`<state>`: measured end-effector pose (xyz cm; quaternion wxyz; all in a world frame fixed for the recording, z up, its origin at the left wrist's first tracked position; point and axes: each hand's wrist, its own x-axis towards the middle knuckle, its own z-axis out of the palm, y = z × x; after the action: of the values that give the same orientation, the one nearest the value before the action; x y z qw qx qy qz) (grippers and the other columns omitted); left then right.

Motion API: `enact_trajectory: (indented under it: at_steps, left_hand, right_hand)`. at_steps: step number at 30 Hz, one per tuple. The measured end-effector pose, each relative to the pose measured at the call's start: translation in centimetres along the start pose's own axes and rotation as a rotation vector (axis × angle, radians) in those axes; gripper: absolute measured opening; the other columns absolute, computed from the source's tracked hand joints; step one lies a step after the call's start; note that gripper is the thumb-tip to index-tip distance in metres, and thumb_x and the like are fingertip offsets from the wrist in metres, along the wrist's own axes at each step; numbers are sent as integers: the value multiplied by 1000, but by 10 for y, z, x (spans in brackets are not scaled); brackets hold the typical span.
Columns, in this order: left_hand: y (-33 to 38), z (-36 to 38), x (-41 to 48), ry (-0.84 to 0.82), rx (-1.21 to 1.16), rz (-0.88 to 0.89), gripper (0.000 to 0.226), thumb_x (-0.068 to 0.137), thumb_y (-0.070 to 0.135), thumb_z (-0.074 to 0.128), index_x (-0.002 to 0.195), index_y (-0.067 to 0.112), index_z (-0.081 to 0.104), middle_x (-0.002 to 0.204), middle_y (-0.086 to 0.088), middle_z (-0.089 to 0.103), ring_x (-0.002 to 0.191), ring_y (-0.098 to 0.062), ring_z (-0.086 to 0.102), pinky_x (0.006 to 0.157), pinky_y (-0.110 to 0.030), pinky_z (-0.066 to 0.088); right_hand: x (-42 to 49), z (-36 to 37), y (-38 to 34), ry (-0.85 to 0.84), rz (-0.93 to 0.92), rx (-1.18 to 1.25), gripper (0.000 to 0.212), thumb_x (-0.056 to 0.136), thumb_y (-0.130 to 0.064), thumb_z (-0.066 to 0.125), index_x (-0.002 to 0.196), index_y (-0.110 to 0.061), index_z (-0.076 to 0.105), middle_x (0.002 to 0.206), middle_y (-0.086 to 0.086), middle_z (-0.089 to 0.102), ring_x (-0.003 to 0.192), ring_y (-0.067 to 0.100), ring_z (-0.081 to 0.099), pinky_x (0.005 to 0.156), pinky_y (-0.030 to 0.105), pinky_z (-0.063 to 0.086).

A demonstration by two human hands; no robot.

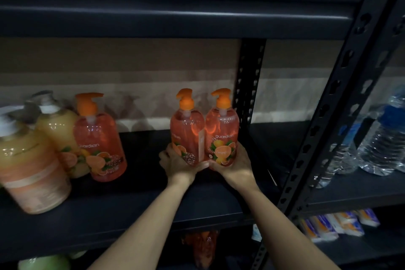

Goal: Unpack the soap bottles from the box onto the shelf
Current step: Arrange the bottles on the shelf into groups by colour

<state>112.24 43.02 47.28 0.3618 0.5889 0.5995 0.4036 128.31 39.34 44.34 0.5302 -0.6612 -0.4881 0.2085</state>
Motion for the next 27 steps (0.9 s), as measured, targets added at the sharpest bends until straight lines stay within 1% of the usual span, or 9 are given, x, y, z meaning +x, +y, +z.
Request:
enact_trajectory:
  at_steps: [3, 6, 9, 12, 15, 19, 22, 24, 27]
  left_hand:
    - [2, -9, 5, -97, 101, -24, 115, 58, 20, 92, 148, 19, 20, 146, -9, 21, 138, -29, 22, 109, -38, 32]
    - [-6, -24, 12, -224, 100, 24, 97, 67, 14, 86, 146, 25, 30, 139, 5, 40, 128, -17, 39, 102, -31, 37]
    - [-11, -25, 13, -280, -18, 43, 81, 76, 3, 79, 143, 24, 38, 120, 10, 50, 107, -7, 47, 74, -7, 41]
    - [-16, -18, 8, -152, -168, 14, 72, 73, -1, 80, 134, 22, 48, 121, 2, 59, 93, -6, 57, 50, -4, 44]
    - [-17, -9, 6, -18, -155, 33, 80, 50, 10, 94, 118, 26, 55, 115, 5, 62, 103, -15, 63, 74, -19, 51]
    - [-9, -1, -1, 42, -25, 40, 97, 45, 24, 98, 129, 18, 50, 132, -6, 42, 126, -22, 40, 100, -28, 37]
    - [-12, -1, 0, 23, -28, 24, 100, 45, 24, 97, 132, 19, 49, 136, -9, 38, 131, -24, 30, 102, -27, 34]
    - [-15, -3, 3, -8, 5, 47, 93, 47, 21, 96, 129, 24, 51, 134, -5, 44, 131, -23, 31, 103, -29, 36]
    - [-19, -3, 4, -16, -17, 82, 67, 54, 6, 90, 108, 26, 57, 108, 10, 60, 116, -19, 56, 83, -17, 47]
  right_hand:
    - [1, 0, 0, 6, 21, 7, 94, 51, -48, 92, 133, -32, 48, 126, -9, 58, 112, 6, 60, 94, 29, 53]
    - [0, 1, -1, -9, 27, 10, 95, 51, -48, 92, 133, -34, 47, 127, -9, 57, 112, 6, 60, 95, 30, 53]
    - [-1, -1, -1, -24, 28, 9, 95, 51, -49, 92, 133, -35, 46, 128, -9, 57, 114, 8, 59, 96, 31, 53]
    - [-2, -2, -4, -36, 38, 2, 94, 51, -52, 90, 132, -38, 45, 128, -10, 58, 116, 8, 59, 99, 36, 52]
    - [-3, -2, -4, -49, 36, -5, 92, 53, -51, 90, 132, -40, 44, 128, -12, 59, 116, 7, 59, 100, 38, 51]
    - [-6, -5, -6, -56, 35, 16, 85, 58, -41, 91, 131, -37, 47, 123, -15, 62, 112, 3, 60, 99, 32, 51]
    - [-7, -7, -11, -67, 46, 38, 85, 61, -33, 91, 133, -33, 47, 121, -15, 62, 109, 1, 60, 98, 27, 51]
    - [-7, -8, -12, -76, 48, 59, 81, 64, -26, 91, 131, -32, 47, 115, -18, 62, 100, -8, 59, 88, 12, 50]
    - [-6, -9, -13, -74, 63, 79, 83, 64, -23, 92, 133, -32, 46, 113, -19, 62, 98, -10, 58, 72, 1, 46]
